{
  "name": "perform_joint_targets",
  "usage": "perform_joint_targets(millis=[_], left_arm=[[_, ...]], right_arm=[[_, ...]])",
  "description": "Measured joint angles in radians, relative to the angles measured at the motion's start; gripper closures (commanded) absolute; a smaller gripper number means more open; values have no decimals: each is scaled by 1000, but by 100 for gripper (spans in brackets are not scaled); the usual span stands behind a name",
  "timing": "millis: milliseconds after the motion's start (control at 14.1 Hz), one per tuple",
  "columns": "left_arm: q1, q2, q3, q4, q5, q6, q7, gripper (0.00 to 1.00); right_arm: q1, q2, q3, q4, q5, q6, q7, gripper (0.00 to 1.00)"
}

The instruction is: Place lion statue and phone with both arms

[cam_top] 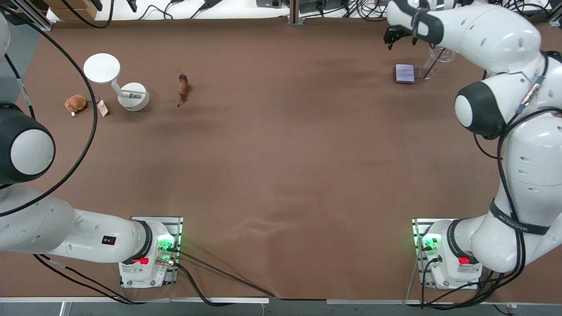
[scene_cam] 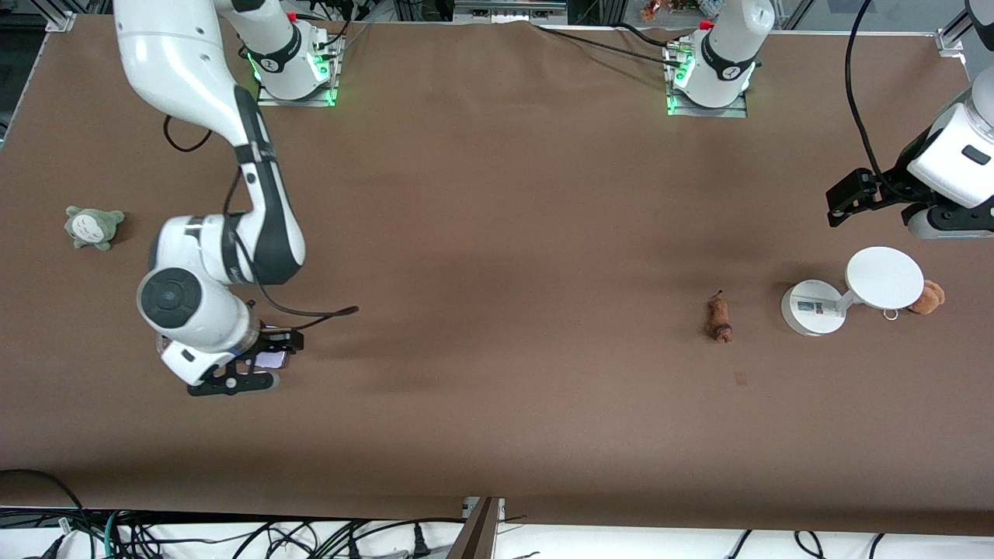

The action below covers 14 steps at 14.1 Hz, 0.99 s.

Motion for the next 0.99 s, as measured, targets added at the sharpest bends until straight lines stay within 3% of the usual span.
perform_joint_targets(millis=[567,780,993], left_arm=[[-2,21,-1,0,-4,0,0,0],[-6,27,-3,1,-4,0,0,0],[-8,32,-5,1,-4,0,0,0]], right_arm=[[-34,-291,-60,5,0,-369,-49,0],[-183,-404,52,-8,-13,-506,-53,0],[-294,-512,151,-80,-93,-536,-66,0]])
